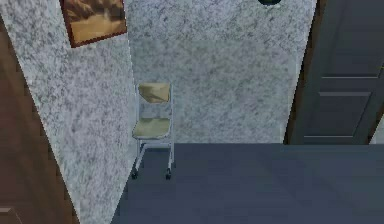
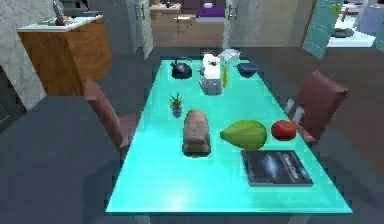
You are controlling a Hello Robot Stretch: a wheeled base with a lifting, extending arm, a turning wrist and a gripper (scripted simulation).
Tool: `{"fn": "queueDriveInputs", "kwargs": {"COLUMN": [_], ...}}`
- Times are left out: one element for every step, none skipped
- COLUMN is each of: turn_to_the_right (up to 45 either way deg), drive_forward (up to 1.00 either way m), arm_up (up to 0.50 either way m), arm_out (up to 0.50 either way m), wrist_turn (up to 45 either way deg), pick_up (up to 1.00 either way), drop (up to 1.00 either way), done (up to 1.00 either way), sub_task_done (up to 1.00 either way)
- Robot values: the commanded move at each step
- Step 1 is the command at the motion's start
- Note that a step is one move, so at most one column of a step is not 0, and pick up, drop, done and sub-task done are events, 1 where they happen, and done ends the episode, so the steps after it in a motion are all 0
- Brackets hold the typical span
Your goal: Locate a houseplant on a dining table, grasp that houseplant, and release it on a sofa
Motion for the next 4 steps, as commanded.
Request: {"fn": "queueDriveInputs", "kwargs": {"turn_to_the_right": [0.0, 27.0, 0.0, 24.0], "drive_forward": [0.20, 0.00, 0.65, 0.00], "arm_up": [0.00, 0.00, 0.00, 0.00], "arm_out": [0.00, 0.00, 0.00, 0.00], "wrist_turn": [0.0, 0.0, 0.0, 0.0], "pick_up": [0.00, 0.00, 0.00, 0.00], "drop": [0.00, 0.00, 0.00, 0.00], "done": [0.00, 0.00, 0.00, 0.00], "sub_task_done": [0.00, 0.00, 0.00, 0.00]}}
